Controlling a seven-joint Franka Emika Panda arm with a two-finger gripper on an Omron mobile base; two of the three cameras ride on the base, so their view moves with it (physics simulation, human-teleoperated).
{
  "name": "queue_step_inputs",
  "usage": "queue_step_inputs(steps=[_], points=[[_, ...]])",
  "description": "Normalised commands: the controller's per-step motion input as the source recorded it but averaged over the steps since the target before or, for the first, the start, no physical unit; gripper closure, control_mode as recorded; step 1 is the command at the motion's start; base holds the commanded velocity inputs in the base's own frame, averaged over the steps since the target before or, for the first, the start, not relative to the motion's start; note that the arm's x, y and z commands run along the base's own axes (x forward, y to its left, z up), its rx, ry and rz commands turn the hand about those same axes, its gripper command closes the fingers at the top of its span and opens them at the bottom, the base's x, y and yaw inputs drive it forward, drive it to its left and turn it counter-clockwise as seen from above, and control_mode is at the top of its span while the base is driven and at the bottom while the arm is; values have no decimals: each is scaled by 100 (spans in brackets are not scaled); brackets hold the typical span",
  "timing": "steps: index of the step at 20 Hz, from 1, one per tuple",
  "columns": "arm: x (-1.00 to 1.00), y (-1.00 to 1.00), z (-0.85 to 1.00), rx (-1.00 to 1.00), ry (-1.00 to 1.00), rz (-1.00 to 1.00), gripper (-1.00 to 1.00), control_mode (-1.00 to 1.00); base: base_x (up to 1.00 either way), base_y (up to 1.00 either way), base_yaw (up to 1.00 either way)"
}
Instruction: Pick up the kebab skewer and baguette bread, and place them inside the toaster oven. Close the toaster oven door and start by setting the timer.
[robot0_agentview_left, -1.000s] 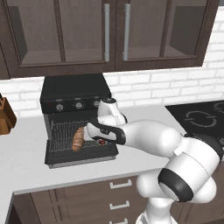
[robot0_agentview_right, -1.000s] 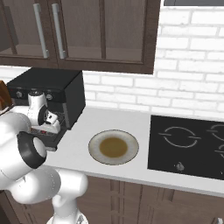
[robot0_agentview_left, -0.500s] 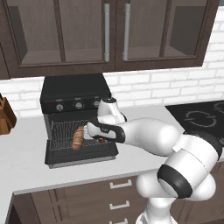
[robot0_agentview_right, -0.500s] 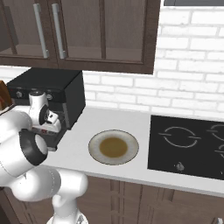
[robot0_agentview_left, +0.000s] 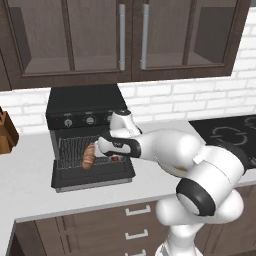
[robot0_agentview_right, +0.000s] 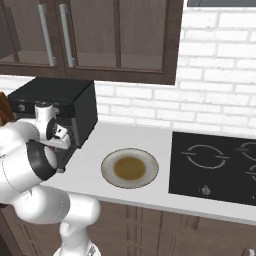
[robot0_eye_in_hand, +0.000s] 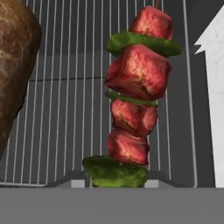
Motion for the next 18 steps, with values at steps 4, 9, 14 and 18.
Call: queue_step_inputs(steps=[4, 9, 14, 18], points=[[0, 3, -9, 0, 0, 0, -100, -100, 0, 0, 0], [0, 0, -1, 0, 0, 0, -100, -100, 0, 0, 0], [0, -1, 7, 0, 0, 0, -100, -100, 0, 0, 0], [-38, 1, 16, 0, 0, 0, -100, -100, 0, 0, 0]])
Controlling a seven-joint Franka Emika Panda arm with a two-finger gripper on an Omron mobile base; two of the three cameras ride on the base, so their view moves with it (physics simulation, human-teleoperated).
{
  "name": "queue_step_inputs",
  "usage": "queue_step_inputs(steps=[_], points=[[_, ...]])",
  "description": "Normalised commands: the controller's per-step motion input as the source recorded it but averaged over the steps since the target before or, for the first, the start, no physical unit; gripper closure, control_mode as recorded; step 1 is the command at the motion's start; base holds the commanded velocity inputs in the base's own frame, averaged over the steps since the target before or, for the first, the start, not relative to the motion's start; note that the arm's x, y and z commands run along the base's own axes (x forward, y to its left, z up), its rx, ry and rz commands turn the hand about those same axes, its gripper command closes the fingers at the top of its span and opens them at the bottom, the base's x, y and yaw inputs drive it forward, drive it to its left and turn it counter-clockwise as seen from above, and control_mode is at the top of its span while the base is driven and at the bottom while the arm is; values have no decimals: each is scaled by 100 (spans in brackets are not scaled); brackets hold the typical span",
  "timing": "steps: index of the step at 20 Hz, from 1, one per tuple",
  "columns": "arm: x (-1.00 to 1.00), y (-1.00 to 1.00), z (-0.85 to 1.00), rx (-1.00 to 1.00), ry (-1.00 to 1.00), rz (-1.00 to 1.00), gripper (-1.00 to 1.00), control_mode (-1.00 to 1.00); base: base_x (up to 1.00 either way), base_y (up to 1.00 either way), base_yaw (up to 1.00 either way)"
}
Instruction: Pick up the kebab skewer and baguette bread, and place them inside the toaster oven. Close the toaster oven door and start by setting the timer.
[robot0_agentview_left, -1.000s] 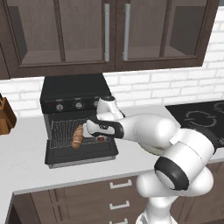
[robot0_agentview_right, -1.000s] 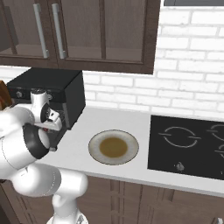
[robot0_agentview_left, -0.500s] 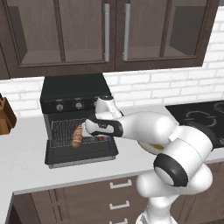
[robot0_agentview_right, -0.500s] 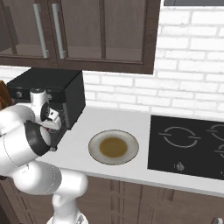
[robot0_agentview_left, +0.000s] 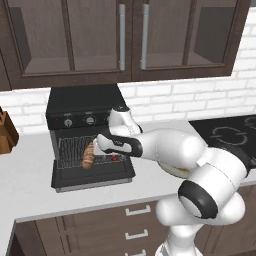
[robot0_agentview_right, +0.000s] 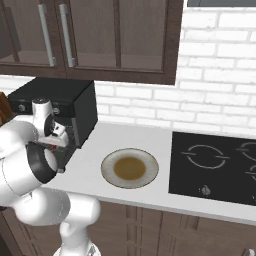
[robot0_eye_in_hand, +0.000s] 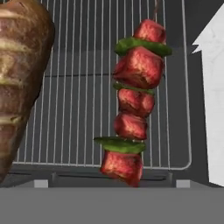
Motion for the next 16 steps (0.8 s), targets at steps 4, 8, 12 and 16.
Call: queue_step_inputs(steps=[4, 8, 12, 16], points=[[-80, 11, 0, 0, -2, 0, -100, -100, 0, 0, 0], [-54, 4, 0, 0, 0, -1, -100, -100, 0, 0, 0], [-20, 0, 0, 0, 3, -1, -100, -100, 0, 0, 0], [0, 10, -6, 0, 4, -4, -100, -100, 0, 0, 0]])
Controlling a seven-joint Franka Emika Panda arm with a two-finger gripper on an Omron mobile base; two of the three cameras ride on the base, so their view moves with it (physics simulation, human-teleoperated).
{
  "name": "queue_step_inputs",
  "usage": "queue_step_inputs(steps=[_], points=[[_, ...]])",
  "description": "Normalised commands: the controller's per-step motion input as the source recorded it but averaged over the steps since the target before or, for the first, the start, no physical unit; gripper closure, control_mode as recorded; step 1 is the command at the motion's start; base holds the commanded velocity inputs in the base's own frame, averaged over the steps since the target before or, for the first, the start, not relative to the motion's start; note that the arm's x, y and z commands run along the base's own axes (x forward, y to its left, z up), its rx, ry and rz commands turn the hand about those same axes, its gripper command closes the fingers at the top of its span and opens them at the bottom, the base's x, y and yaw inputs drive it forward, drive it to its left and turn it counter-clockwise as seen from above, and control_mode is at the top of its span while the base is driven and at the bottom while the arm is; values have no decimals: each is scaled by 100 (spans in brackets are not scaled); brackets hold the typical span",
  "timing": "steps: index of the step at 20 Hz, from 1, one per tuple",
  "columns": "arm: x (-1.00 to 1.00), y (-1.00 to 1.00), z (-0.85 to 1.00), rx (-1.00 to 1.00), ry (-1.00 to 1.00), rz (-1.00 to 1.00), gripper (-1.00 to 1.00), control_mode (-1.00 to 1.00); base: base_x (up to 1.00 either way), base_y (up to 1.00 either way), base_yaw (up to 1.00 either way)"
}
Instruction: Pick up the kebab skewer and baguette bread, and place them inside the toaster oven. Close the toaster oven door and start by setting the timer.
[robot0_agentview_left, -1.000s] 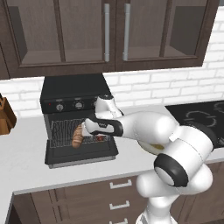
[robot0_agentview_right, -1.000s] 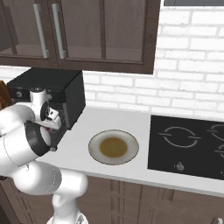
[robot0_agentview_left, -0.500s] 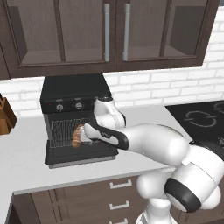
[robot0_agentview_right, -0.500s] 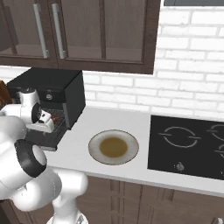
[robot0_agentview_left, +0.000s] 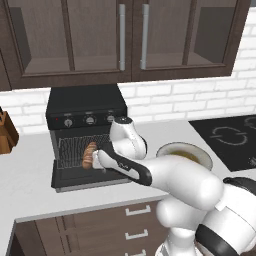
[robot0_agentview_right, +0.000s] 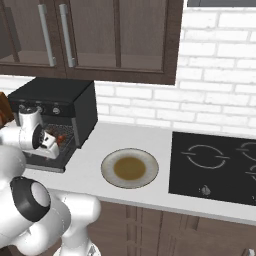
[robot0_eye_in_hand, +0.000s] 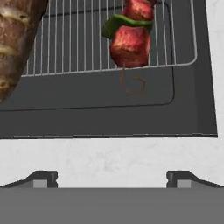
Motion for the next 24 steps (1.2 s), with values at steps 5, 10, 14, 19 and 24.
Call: queue_step_inputs(steps=[5, 10, 14, 19, 24], points=[[0, 23, -10, 0, 0, -6, -100, -100, 0, 0, 0], [8, 27, -12, 0, 0, -9, -100, -100, 0, 0, 0], [22, 23, -18, 0, 0, -7, -100, -100, 0, 0, 0], [33, 6, -21, 0, 0, -3, -100, -100, 0, 0, 0], [23, 0, -12, 0, 0, -1, -100, -100, 0, 0, 0]])
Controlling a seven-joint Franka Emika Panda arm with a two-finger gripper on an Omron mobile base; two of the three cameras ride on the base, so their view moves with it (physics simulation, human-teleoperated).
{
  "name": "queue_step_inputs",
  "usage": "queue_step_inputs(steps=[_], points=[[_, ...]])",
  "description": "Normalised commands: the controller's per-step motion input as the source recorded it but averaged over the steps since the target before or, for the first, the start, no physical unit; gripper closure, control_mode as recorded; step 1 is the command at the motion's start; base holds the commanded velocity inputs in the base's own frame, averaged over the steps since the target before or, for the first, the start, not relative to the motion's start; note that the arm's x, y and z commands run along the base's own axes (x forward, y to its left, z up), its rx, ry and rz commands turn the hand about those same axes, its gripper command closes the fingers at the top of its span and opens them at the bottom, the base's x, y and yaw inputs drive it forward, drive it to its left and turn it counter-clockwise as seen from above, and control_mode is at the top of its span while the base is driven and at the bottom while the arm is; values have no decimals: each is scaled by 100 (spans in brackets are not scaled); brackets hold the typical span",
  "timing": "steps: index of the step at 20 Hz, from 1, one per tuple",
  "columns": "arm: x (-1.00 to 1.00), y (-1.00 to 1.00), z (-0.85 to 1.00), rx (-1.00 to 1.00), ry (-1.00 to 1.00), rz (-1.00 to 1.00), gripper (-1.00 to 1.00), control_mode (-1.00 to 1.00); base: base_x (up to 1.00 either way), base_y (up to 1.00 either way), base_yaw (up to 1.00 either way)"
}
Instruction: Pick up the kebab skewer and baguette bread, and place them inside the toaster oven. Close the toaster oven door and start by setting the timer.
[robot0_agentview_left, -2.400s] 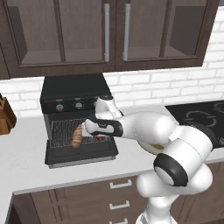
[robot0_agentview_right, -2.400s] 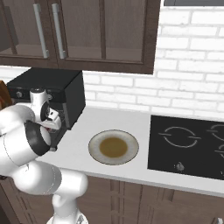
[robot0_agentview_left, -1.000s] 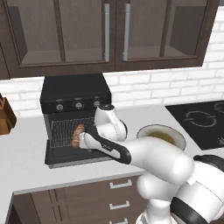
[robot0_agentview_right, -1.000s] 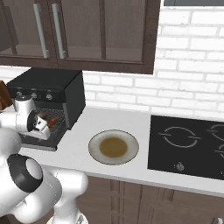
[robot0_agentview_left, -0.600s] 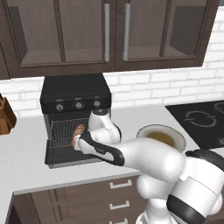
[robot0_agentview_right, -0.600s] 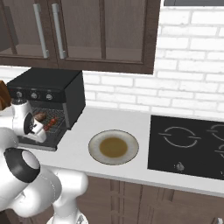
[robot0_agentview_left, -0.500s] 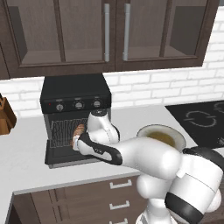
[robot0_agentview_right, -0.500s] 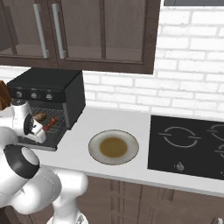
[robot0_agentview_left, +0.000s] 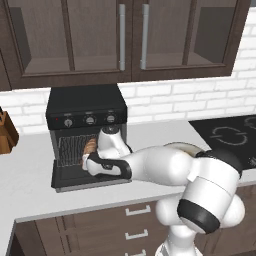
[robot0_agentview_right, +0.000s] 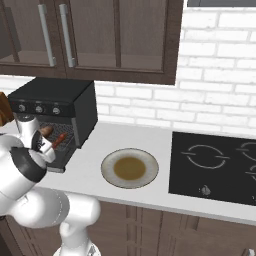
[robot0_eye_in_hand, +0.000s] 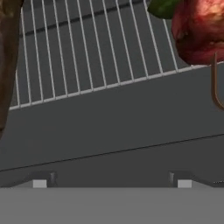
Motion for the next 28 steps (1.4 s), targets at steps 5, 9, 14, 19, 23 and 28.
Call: queue_step_inputs(steps=[5, 9, 14, 19, 23, 28], points=[[8, 0, -7, 0, 0, -1, -100, -100, 0, 0, 0], [6, 0, -5, 0, 0, -1, -100, -100, 0, 0, 0], [7, 0, 0, 0, 0, -3, -100, -100, 0, 0, 0], [18, 0, 0, 0, 0, -5, -100, -100, 0, 0, 0], [18, 0, 0, 0, 0, -5, -100, -100, 0, 0, 0], [31, 0, 0, 0, 0, -7, -100, -100, 0, 0, 0]])
